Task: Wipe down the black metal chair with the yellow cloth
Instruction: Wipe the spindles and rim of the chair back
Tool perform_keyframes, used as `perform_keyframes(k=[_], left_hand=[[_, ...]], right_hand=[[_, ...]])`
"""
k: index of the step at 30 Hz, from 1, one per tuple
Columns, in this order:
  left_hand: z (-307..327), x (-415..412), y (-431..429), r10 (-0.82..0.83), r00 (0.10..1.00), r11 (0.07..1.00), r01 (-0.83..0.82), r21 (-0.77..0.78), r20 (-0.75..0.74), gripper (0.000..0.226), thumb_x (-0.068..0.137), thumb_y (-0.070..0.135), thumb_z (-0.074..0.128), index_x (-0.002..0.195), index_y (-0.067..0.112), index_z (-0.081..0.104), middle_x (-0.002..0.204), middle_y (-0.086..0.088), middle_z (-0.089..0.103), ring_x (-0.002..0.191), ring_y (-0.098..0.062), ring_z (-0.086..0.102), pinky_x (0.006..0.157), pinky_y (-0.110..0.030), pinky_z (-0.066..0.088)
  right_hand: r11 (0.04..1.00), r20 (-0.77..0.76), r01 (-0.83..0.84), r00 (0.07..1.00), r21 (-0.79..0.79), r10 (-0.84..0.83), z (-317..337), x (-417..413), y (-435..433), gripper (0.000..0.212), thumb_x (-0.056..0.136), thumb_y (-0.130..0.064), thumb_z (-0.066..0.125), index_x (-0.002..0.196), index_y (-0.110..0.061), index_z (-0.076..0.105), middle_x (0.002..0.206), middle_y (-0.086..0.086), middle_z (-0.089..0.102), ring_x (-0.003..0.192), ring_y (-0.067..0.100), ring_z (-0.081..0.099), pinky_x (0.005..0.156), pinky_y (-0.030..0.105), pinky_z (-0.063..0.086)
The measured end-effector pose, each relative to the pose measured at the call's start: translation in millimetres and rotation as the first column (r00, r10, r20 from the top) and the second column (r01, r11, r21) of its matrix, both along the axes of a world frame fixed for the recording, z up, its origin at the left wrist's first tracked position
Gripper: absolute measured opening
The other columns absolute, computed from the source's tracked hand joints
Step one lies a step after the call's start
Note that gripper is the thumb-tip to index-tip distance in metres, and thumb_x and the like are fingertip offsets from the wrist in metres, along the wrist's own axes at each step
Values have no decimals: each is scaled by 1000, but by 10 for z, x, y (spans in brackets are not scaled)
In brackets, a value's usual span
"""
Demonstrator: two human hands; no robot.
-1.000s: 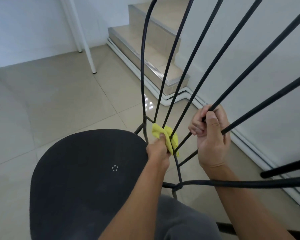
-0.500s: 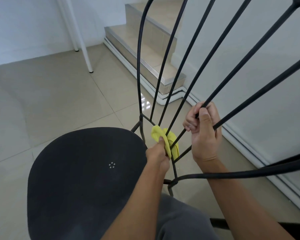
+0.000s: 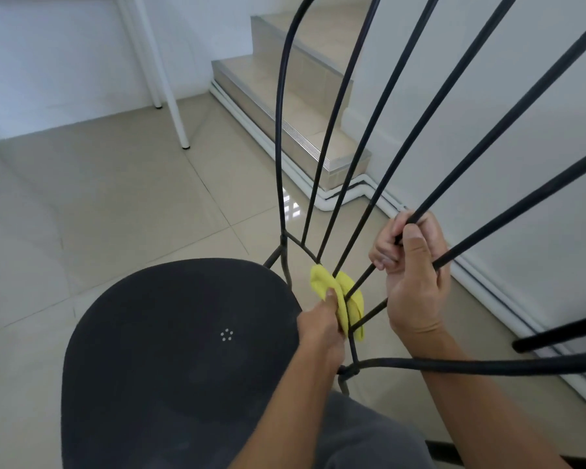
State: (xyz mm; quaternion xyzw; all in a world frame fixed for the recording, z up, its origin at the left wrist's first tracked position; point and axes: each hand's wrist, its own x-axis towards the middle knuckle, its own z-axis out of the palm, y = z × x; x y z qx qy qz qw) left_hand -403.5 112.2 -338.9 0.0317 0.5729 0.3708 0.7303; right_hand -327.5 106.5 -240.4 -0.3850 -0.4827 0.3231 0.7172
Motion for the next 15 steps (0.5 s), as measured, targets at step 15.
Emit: perform_keyframes(k=[15], left_hand=[[-14, -235, 1016, 265, 958, 958, -275, 82, 111, 23, 96, 17, 62, 114, 3, 59, 101, -16, 69, 82, -27, 68, 78, -48, 55]], right_hand=[[1000, -1, -6, 1000, -12, 6, -23, 11, -4, 21, 99, -9, 28, 88, -10, 46, 63, -8, 40, 53, 15, 33, 53, 28, 34]])
